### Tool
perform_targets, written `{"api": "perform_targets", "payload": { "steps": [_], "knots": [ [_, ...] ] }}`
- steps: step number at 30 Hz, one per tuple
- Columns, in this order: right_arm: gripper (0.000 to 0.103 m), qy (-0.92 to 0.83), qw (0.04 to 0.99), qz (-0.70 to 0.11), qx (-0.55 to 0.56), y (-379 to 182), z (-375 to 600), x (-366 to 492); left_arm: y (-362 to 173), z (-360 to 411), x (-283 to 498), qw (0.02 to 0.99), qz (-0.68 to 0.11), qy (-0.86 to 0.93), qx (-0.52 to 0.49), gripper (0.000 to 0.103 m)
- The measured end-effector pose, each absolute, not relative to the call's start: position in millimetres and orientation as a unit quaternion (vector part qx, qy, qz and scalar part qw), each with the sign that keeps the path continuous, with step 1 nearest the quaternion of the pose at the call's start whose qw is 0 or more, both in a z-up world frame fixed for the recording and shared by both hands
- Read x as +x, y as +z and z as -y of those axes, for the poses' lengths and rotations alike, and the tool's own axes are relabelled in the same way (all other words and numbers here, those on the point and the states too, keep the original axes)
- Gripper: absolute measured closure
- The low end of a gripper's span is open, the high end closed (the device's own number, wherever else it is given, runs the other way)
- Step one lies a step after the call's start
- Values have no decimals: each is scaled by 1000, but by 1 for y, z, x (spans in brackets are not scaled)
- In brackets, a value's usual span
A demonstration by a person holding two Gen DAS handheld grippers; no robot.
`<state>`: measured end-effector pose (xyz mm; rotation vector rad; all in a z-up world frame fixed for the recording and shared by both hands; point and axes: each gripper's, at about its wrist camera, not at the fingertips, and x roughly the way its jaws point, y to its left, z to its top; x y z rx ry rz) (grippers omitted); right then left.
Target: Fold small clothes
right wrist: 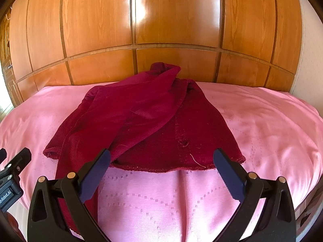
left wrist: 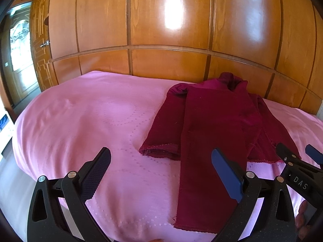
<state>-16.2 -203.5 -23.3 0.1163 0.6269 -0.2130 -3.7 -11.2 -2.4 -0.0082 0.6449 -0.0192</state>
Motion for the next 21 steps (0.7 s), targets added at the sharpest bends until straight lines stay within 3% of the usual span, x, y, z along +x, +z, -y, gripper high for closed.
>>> {"api": "perform_targets", "payload": {
  "steps": [21],
  "knots": [
    [2,-113,944,-304,58,-26,212,-20,-2,22,-6,947,-319,-32,8,4]
  ]
}}
